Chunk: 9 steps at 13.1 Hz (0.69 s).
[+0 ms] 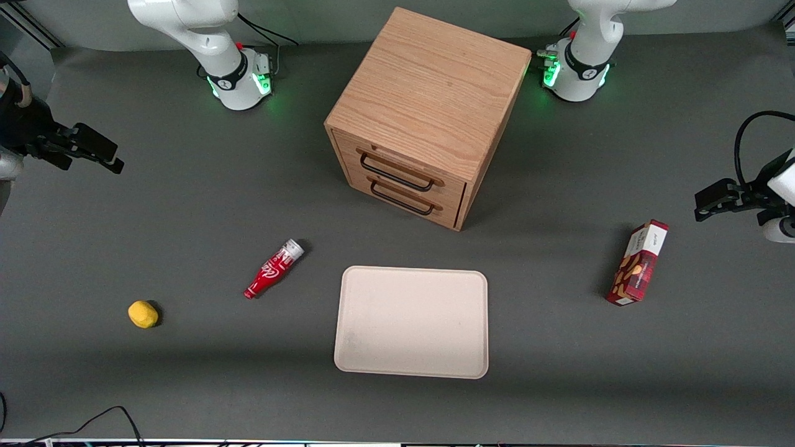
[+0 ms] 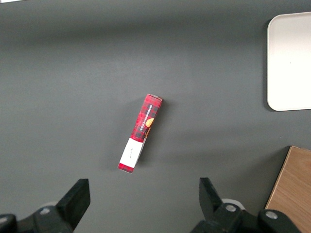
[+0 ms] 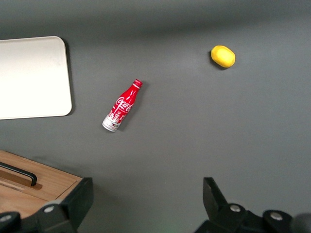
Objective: Open upper drawer
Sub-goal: 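Move the right gripper toward the upper drawer's black handle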
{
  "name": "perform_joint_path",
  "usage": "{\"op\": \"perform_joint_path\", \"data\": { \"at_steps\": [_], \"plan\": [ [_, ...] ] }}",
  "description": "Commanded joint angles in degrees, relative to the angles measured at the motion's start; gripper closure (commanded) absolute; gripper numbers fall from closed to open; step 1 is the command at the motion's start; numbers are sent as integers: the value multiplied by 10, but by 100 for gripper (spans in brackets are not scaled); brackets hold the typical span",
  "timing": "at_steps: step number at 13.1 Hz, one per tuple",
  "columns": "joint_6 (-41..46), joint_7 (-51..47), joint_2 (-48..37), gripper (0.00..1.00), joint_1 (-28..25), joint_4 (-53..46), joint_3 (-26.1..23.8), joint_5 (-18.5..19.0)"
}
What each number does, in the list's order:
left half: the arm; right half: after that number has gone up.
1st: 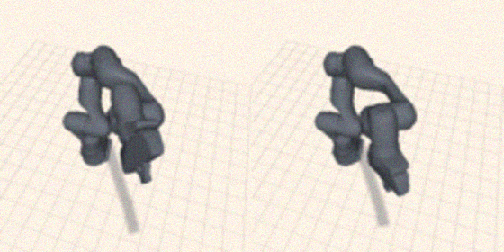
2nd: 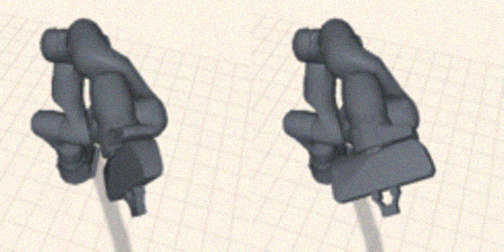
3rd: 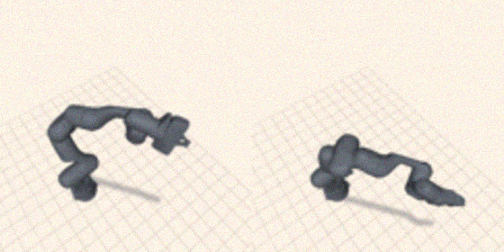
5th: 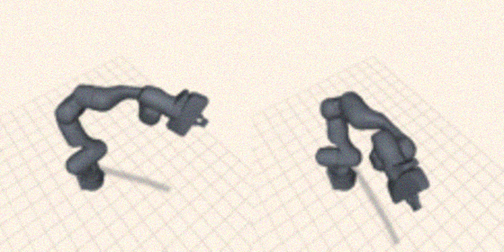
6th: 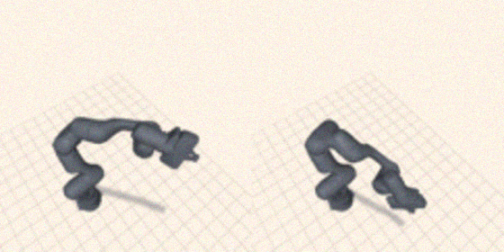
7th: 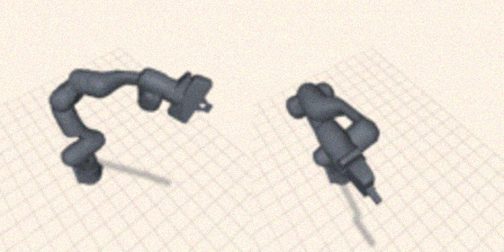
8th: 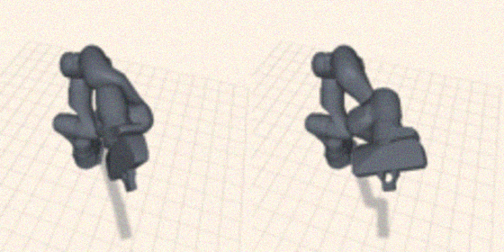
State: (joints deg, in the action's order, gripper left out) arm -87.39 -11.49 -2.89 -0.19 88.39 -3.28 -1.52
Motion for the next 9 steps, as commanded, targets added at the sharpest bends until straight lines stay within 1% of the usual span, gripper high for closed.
{"op": "perform_joint_path", "data": {
  "at_steps": [1, 3, 5, 6, 9],
  "plan": [
    [14, -14, 7, 0, -4, -16, -1, -3],
    [14, -11, 7, 0, -6, -17, -2, -2],
    [14, -6, 8, 0, -5, -12, -34, -2],
    [14, 1, 10, 0, -8, -13, -42, -2],
    [14, 37, 24, 0, -11, -14, -101, -2]
  ]
}}
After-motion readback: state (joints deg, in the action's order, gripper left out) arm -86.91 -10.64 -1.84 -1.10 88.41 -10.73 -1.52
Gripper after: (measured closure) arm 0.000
